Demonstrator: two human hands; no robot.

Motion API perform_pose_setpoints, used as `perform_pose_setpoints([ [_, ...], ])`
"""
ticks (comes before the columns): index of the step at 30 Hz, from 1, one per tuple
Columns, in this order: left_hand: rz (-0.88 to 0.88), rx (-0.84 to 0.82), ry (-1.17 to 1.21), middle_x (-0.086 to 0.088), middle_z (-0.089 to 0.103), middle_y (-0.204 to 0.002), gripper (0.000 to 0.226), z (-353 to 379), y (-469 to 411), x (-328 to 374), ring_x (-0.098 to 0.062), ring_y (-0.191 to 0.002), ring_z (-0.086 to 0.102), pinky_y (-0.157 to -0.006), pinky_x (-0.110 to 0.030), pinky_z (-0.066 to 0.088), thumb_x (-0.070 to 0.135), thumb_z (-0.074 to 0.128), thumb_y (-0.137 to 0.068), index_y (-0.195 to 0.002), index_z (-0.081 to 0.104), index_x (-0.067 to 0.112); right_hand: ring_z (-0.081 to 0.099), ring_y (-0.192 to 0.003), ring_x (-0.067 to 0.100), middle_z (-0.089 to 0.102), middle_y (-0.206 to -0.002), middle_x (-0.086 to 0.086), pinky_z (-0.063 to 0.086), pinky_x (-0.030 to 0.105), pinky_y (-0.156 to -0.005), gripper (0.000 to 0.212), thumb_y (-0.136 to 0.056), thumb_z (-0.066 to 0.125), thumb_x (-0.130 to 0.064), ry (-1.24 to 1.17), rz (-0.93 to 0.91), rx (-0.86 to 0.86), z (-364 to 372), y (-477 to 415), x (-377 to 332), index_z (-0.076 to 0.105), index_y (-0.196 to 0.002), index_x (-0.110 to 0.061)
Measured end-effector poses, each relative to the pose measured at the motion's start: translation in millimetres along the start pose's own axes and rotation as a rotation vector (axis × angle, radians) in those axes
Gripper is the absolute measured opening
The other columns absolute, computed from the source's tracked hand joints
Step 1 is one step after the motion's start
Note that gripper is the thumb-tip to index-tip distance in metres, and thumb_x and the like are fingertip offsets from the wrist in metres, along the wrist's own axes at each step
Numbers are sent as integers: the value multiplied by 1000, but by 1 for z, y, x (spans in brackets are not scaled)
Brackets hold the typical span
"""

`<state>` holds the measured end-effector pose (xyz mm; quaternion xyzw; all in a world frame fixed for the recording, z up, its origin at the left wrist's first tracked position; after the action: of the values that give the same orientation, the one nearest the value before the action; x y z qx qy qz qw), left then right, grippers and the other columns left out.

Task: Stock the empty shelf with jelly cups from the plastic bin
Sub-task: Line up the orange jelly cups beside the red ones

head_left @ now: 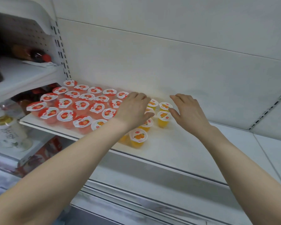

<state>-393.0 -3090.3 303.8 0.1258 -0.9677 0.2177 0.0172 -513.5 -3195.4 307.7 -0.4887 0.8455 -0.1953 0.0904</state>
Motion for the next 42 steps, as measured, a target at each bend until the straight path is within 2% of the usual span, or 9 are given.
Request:
perform_pose_setpoints([
  [8, -42, 56, -74, -10, 56, -131, 56, -60, 79, -78, -32, -122, 48, -102, -41, 37, 46, 58, -89, -134, 53, 13, 50, -118, 37, 56, -130, 12, 40, 46, -95, 45, -96, 55, -31, -1, -70, 12, -20, 4, -111, 53, -134, -8],
  [13, -70, 116, -103, -12, 59, -125, 56, -95, 156, -139, -33, -115, 51, -100, -42, 39, 45, 59, -88, -130, 57, 8, 54, -114, 38, 59, -127, 14, 47, 49, -92, 52, -90, 47, -38, -43, -131, 40, -22, 10, -205, 55, -131, -8],
  [20, -189, 167, -140, -11, 59, -123, 51, -127, 285, -228, -32, -115, 51, -101, -41, 40, 40, 56, -90, -131, 56, 10, 52, -116, 37, 57, -129, 15, 45, 48, -96, 52, -94, 45, -38, -114, -286, 52, 4, 30, -351, 52, -135, -7],
  [23, -286, 152, -128, -10, 61, -119, 49, -127, 347, -267, -32, -111, 53, -97, -41, 43, 40, 53, -89, -127, 59, 9, 54, -112, 38, 58, -127, 17, 46, 49, -93, 49, -93, 53, -32, -178, -350, 41, 22, 43, -415, 53, -134, -5],
  [25, -346, 130, -110, -9, 62, -114, 51, -121, 390, -290, -32, -106, 55, -94, -41, 46, 41, 49, -87, -124, 60, 9, 54, -111, 37, 58, -126, 16, 45, 47, -94, 50, -93, 49, -35, -221, -393, -4, 39, 53, -457, 54, -132, -4],
  [31, -636, 31, -95, -7, 64, -115, 49, -93, 514, -355, -31, -108, 57, -90, -40, 50, 34, 71, -81, -124, 62, 13, 53, -113, 33, 59, -127, 12, 46, 43, -94, 49, -92, 49, -36, -343, -586, -165, 98, 77, -579, 55, -132, -7],
  [36, -889, -120, -72, -9, 62, -121, 50, -75, 597, -405, -35, -113, 55, -90, -46, 51, 33, 70, -84, -128, 60, 14, 57, -109, 31, 61, -122, 10, 47, 41, -94, 50, -91, 45, -37, -429, -757, -251, 143, 78, -664, 58, -129, -7],
  [40, -1040, -152, -63, -10, 61, -120, 48, -73, 639, -443, -36, -114, 54, -89, -45, 49, 29, 71, -83, -128, 60, 14, 61, -101, 33, 64, -114, 11, 50, 39, -90, 47, -81, 71, -22, -428, -864, -335, 189, 68, -721, 60, -124, -7],
  [42, -1083, -168, -60, -10, 61, -120, 46, -69, 648, -462, -36, -112, 54, -87, -44, 50, 28, 71, -84, -126, 61, 13, 57, -111, 33, 60, -124, 11, 47, 41, -96, 52, -85, 67, -22, -404, -914, -448, 215, 63, -747, 53, -134, -10],
])
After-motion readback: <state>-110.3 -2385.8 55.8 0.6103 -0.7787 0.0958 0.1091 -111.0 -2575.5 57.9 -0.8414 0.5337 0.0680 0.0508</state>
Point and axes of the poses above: each hand's wrist, its own y-axis away from the middle knuckle, its own z-axis out of the palm, x = y × z, the point moved 9 cm from there along -y, towards the middle knuckle
